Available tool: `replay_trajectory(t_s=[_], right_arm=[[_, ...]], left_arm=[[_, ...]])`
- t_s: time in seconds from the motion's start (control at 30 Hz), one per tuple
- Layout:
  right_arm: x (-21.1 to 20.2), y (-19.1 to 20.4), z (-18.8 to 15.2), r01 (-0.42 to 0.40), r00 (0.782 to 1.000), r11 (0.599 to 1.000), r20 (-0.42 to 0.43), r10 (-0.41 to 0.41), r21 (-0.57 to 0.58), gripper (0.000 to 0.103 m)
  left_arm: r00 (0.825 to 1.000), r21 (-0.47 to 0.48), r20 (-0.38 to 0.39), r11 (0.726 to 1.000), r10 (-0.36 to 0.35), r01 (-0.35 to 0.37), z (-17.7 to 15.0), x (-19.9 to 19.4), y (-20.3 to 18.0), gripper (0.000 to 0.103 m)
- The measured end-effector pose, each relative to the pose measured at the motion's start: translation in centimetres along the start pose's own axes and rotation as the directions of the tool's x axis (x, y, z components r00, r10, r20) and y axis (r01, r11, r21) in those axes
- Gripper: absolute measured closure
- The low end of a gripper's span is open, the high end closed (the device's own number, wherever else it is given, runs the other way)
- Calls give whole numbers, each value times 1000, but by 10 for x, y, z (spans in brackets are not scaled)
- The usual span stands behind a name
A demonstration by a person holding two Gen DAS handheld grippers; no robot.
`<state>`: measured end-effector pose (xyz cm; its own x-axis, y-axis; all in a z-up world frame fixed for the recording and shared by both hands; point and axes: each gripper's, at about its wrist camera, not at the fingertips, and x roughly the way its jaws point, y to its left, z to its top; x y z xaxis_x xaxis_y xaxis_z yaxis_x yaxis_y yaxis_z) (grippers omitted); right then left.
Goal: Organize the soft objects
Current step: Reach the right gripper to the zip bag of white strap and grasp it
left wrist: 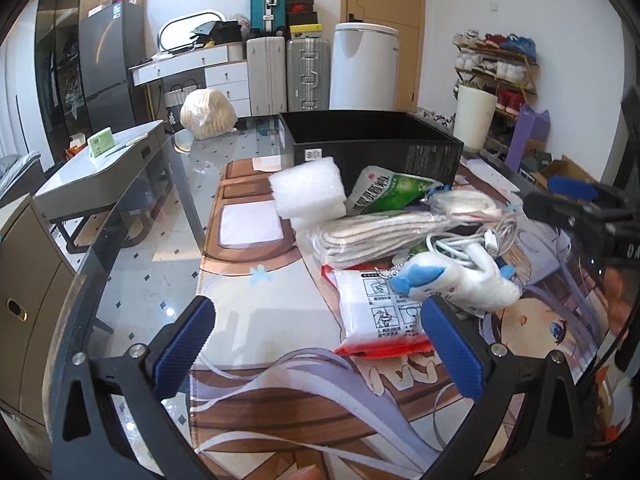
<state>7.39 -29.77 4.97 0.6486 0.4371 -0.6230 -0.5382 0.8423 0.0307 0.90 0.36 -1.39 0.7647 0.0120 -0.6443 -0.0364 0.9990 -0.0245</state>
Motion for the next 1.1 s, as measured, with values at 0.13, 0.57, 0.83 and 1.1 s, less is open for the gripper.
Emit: replay_trajectory(t_s=[0.13, 0.57, 0.83, 1.1], right_arm=[[12, 0, 7, -11, 999, 1000, -38, 11, -1, 1], [55, 7, 32, -15, 987, 999, -159, 20, 34, 1], [79, 9, 31, 51, 965, 998, -259, -41, 30, 1], [73, -8, 28, 94, 954, 995, -289, -81, 33, 1]], left_arm=[[1000, 17, -6, 1000, -14, 14, 0, 1, -4, 0], [999, 28, -47, 1000, -7, 8, 4, 14, -9, 0], [998, 10, -61, 1000, 7, -6, 4, 16, -6, 0], [998, 20, -60, 1000, 19, -17, 4, 17, -7, 0]])
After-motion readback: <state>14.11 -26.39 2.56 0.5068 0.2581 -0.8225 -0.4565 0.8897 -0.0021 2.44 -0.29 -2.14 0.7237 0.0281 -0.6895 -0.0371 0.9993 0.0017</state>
